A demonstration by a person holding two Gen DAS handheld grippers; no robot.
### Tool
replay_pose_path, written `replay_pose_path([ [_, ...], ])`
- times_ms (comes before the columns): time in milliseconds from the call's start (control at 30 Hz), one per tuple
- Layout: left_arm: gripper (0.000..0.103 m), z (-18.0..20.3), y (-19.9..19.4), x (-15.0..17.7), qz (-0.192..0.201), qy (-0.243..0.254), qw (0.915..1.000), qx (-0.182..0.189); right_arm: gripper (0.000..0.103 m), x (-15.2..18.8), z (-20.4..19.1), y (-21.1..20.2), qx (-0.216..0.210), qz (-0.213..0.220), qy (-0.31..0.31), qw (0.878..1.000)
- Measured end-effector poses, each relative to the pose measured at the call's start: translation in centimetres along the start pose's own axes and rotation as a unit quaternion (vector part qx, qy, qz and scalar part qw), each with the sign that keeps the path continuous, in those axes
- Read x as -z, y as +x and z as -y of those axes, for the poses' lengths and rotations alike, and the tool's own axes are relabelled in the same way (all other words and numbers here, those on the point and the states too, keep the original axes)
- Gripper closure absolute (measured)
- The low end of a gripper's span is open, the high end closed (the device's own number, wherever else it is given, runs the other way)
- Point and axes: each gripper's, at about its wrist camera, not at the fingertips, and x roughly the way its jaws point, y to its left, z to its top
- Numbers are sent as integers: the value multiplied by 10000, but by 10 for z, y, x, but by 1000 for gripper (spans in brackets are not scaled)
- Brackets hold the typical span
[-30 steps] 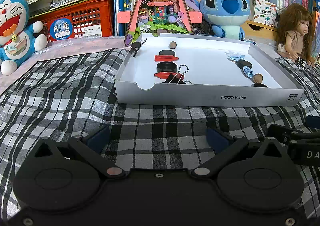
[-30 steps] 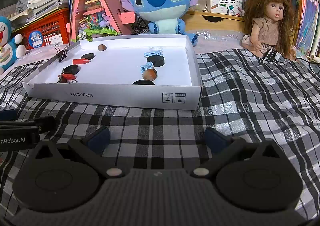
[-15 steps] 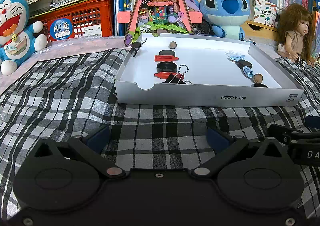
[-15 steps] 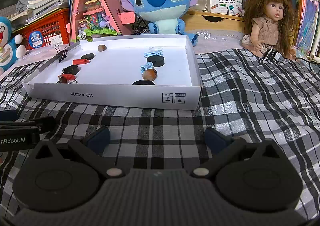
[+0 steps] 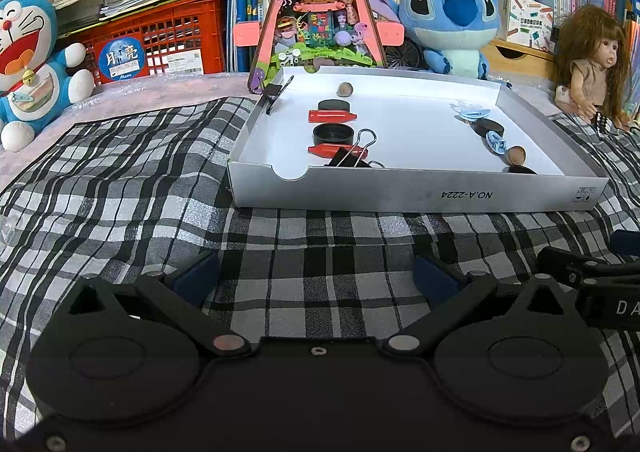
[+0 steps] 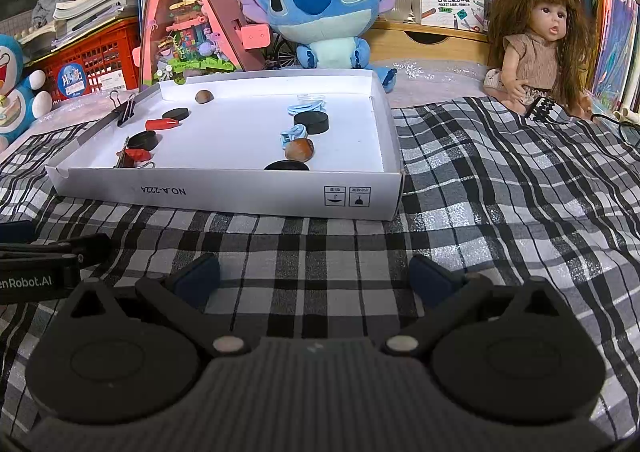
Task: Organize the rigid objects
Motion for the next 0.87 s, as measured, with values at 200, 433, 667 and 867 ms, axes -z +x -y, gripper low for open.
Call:
replay_pose_path([
  [200, 0, 1, 1, 0, -4, 28, 10000, -15, 0, -1, 0, 0, -9, 4, 21, 10000],
  [433, 0, 1, 1, 0, -4, 35, 10000, -21, 0, 0, 0, 0, -10, 5, 22, 10000],
  [667, 0, 1, 1, 0, -5, 30, 10000, -17, 0, 0, 0, 0, -10, 5, 22, 10000],
  [867, 0, 1, 1, 0, -5, 29, 10000, -16, 0, 0, 0, 0, -10, 5, 23, 10000],
])
